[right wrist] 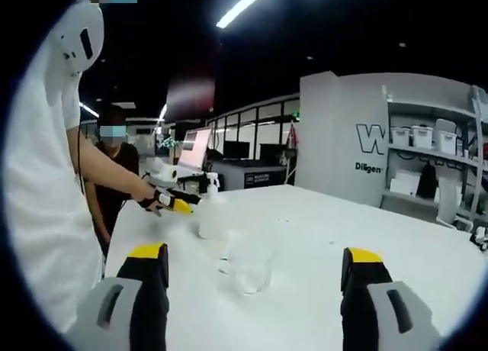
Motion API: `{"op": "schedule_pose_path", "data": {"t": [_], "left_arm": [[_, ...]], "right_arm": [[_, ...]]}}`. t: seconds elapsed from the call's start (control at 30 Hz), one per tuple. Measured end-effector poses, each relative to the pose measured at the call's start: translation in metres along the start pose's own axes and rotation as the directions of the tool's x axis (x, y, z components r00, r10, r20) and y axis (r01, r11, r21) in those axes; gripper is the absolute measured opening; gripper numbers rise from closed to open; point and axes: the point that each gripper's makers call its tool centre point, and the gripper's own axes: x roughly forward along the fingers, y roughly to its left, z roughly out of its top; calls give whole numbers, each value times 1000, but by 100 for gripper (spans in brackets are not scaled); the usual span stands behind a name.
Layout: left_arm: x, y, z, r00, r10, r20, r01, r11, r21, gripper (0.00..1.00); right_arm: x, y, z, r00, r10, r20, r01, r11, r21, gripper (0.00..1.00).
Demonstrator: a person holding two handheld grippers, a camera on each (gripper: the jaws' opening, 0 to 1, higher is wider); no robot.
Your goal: Hold the bottle steady, press the pump all the way down and release, and repeat the specified number of times to dispense into the cup
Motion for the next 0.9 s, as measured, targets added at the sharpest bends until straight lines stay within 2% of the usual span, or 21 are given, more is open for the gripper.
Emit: {"op": "schedule_pose_path", "data": {"t": [0.03, 0.1, 0.13, 0.17, 0.37, 0.43, 0.47, 0.5, 0.53, 0.57, 0.6, 0.63, 0.7, 0.73, 0.8, 0.83, 0.9], "left_arm": [[0, 0, 0, 1000, 0, 2, 0, 1000, 0, 98], [2, 0, -1, 1000, -1, -2, 1, 1000, 0, 99], [2, 0, -1, 1000, -2, -2, 2, 1000, 0, 99], [2, 0, -1, 1000, -2, -4, 2, 1000, 0, 99], [6, 3, -4, 1000, 0, -13, 0, 1000, 6, 98], [9, 3, -5, 1000, 3, -13, -3, 1000, 7, 98], [10, 4, -6, 1000, 6, -21, -6, 1000, 19, 98], [11, 4, -7, 1000, 6, -22, -5, 1000, 28, 98], [12, 5, -7, 1000, 6, -19, -6, 1000, 19, 98], [13, 5, -9, 1000, 8, -28, -7, 999, 39, 97], [13, 6, -9, 1000, 7, -26, -6, 999, 32, 97], [14, 7, -9, 999, 5, -32, -4, 999, 33, 97], [14, 6, -10, 999, 3, -35, -2, 999, 37, 97], [15, 7, -11, 999, 4, -44, -1, 999, 47, 97], [17, 7, -11, 999, 5, -49, -2, 998, 55, 97], [17, 7, -13, 998, 9, -63, -4, 997, 76, 98], [18, 7, -12, 999, 7, -54, -4, 998, 59, 97]], "right_arm": [[-1, -3, 0, 1000, -5, -6, 5, 998, -70, 94], [1, 2, 5, 1000, 8, 28, -9, 1000, 28, 98], [0, 1, 3, 1000, 3, 14, -3, 1000, -20, 99], [0, 3, 2, 1000, 13, 8, -12, 1000, -19, 99], [-1, 5, 2, 999, 26, 20, -27, 1000, 12, 97], [-1, 5, 0, 1000, 28, 9, -28, 1000, -2, 98], [-1, 9, 0, 999, 46, 14, -46, 998, 39, 95], [-2, 7, -1, 999, 39, 7, -39, 999, 17, 93], [-2, 11, -3, 998, 60, -1, -60, 998, 11, 90], [-1, 15, -6, 997, 76, -8, -76, 995, 60, 88], [0, 13, -10, 998, 60, -27, -60, 998, 13, 91], [0, 19, -13, 995, 92, -29, -90, 994, 61, 89], [0, 15, -14, 997, 75, -30, -75, 997, 23, 90], [0, 18, -19, 994, 97, -43, -92, 991, 97, 89], [1, 20, -23, 993, 105, -61, -102, 994, 48, 88], [2, 22, -26, 992, 110, -67, -106, 992, 71, 88], [2, 22, -28, 991, 117, -72, -112, 991, 71, 87]]}}
